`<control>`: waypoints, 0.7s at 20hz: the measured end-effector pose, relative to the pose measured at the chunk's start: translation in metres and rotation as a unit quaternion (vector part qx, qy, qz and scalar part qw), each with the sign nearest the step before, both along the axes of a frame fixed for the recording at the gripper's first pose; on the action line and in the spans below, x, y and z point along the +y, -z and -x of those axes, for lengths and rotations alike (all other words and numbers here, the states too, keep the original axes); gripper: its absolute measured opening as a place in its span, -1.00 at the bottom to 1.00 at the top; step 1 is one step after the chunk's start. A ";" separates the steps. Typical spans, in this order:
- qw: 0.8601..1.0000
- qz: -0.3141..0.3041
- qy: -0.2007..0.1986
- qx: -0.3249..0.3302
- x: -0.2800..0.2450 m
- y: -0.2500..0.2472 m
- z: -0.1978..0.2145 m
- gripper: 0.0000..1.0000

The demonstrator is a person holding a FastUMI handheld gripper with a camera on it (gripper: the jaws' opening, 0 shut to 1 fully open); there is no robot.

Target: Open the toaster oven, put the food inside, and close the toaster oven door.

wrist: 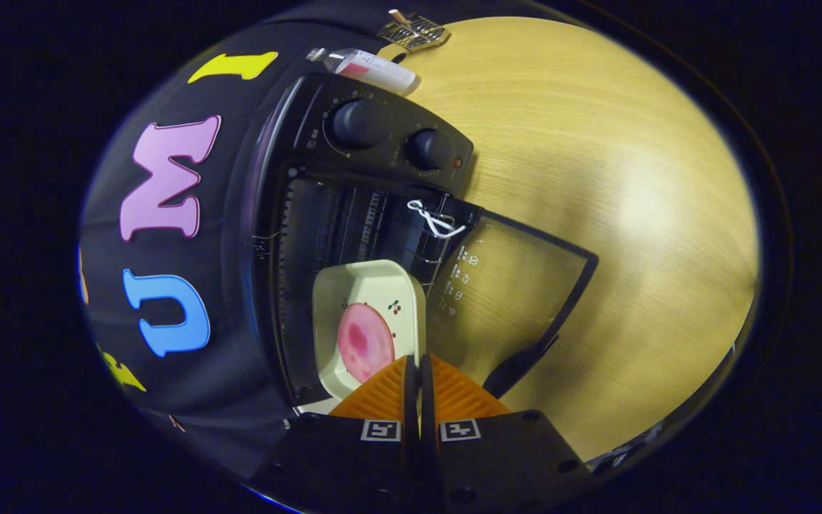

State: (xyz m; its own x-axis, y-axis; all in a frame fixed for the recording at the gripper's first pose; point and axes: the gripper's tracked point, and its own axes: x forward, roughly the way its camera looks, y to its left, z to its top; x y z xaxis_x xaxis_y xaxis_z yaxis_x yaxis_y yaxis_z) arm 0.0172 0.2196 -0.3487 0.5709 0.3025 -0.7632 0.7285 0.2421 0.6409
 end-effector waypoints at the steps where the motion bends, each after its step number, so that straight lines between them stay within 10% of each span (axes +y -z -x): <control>1: 1.000 0.004 0.017 0.004 0.003 0.003 -0.005 -0.89; 14: 0.987 0.021 0.152 0.042 -0.010 0.014 -0.051 -0.88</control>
State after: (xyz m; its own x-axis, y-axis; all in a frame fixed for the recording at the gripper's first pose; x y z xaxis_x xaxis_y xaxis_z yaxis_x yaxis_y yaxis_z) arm 0.0680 0.2101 -0.3628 0.5648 0.0937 -0.8199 0.8217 0.0288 0.5693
